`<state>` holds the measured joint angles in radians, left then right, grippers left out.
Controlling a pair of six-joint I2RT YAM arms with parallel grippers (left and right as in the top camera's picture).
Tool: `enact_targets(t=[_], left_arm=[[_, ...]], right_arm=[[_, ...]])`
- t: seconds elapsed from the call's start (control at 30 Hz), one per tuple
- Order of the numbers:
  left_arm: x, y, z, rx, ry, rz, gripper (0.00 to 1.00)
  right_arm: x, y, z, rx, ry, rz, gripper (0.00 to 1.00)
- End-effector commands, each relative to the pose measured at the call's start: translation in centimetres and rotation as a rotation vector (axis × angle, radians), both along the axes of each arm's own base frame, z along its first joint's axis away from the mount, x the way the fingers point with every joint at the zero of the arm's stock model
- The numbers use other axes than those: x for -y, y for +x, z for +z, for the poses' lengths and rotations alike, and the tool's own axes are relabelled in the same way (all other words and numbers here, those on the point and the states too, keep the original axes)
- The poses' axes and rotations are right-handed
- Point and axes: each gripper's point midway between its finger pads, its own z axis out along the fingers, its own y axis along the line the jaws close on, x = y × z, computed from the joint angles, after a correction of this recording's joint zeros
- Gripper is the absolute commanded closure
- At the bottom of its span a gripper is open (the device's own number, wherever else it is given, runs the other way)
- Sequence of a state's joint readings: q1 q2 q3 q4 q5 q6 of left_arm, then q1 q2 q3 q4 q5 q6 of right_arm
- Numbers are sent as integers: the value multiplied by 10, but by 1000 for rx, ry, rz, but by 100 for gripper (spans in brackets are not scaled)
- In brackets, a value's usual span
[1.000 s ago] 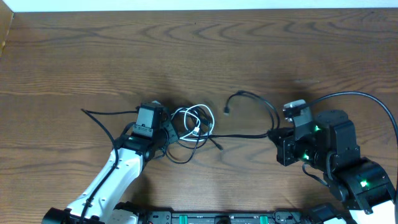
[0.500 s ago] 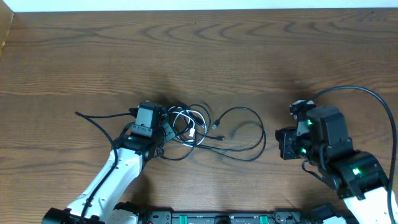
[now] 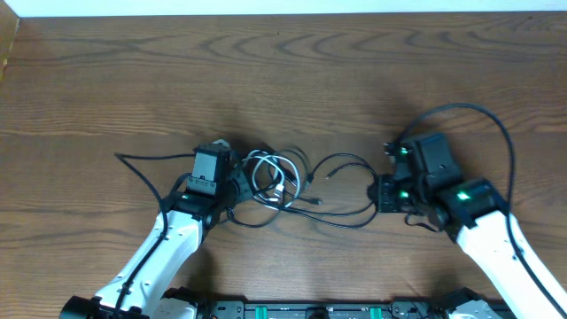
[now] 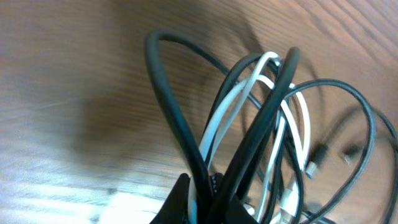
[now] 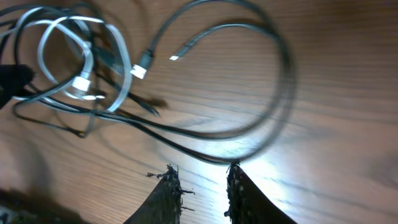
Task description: Untangle cables
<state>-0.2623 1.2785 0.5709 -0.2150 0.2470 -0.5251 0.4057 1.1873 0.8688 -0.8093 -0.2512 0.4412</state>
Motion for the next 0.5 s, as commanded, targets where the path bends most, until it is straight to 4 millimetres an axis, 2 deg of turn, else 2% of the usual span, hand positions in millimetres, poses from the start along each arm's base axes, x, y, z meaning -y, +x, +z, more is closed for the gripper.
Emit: enact_targets(t=[0.0,0.1,0.17,0.33,0.47], left_arm=[[38,-14,13,69,-104,-337,92],[58,-27,24,129,-177,-524,92],[63,-31,28,151,-196,-584,92],[64,-31,28,153,-198,-587,92],[73,-35,37,172,-265,-626,92]], right_arm=[[-25,-1,-2,-28,58,58,76],[-41,3,-8,-18,71,101,75],[-50,6,-11,-10,75,124,73],[-66,5,-15,3,87,170,67],[-80,2,-16,15,98,212,61]])
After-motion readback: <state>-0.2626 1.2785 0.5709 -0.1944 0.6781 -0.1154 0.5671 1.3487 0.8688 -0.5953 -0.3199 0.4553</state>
